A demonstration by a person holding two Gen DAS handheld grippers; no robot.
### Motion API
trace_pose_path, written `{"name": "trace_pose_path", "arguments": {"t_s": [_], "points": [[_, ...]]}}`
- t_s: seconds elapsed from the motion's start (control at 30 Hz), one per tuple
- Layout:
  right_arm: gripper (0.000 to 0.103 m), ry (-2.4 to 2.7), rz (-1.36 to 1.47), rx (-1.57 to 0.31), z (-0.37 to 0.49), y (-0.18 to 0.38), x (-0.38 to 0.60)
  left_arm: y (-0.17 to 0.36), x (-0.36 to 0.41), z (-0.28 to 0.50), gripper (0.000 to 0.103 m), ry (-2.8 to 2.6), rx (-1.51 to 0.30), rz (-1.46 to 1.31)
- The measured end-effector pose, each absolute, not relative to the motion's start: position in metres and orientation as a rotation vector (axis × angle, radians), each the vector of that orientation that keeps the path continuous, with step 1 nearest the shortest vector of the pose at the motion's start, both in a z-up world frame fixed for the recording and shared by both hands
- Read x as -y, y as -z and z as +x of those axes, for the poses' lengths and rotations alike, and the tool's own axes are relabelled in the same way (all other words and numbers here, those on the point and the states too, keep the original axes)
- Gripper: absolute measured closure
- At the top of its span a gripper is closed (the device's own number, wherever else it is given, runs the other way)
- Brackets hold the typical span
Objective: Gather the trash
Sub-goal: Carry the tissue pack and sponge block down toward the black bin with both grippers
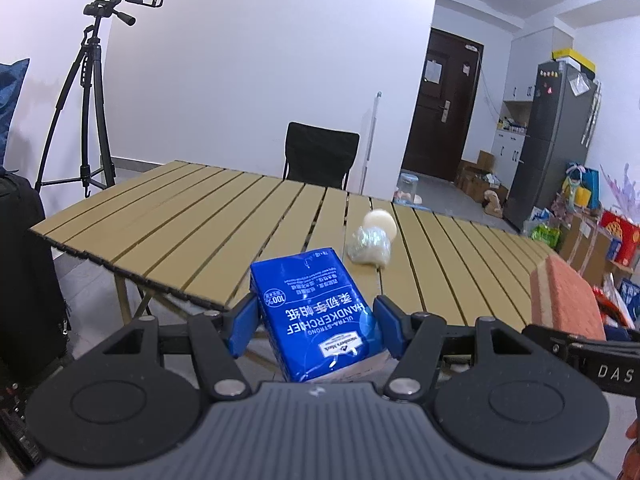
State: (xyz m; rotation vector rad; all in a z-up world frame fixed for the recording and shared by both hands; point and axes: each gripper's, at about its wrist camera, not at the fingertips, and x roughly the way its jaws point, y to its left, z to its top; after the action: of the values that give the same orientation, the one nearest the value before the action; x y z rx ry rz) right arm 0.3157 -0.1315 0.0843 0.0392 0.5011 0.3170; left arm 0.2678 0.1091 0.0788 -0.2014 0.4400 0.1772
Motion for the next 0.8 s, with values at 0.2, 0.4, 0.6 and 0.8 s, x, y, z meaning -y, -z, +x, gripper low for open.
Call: {"name": "trace_pose_path", "arguments": {"t_s": [0.2,0.4,0.6,0.8], "points": [[0.017,-0.365,0.016,-0.509,0.288,-0.069,0.136,-0.065,-0.1,0.239,0.04,-0.162,-0.471,-0.183],[0.017,-0.4,0.004,-0.539,0.259,-0.046,0.136,-0.048,-0.092,0.219,0.04,-0.15,-0.508,-0.161],[0.017,-0.427,-0.005,-0.589,0.235,-0.017,0.131,-0.028,-0.086,0.208,0.04,-0.148,-0.561,-0.134],[0.017,-0.433,-0.006,-0.639,0.222,0.011,0.132,-0.005,-0.079,0.198,0.04,-0.141,-0.615,-0.104]]}}
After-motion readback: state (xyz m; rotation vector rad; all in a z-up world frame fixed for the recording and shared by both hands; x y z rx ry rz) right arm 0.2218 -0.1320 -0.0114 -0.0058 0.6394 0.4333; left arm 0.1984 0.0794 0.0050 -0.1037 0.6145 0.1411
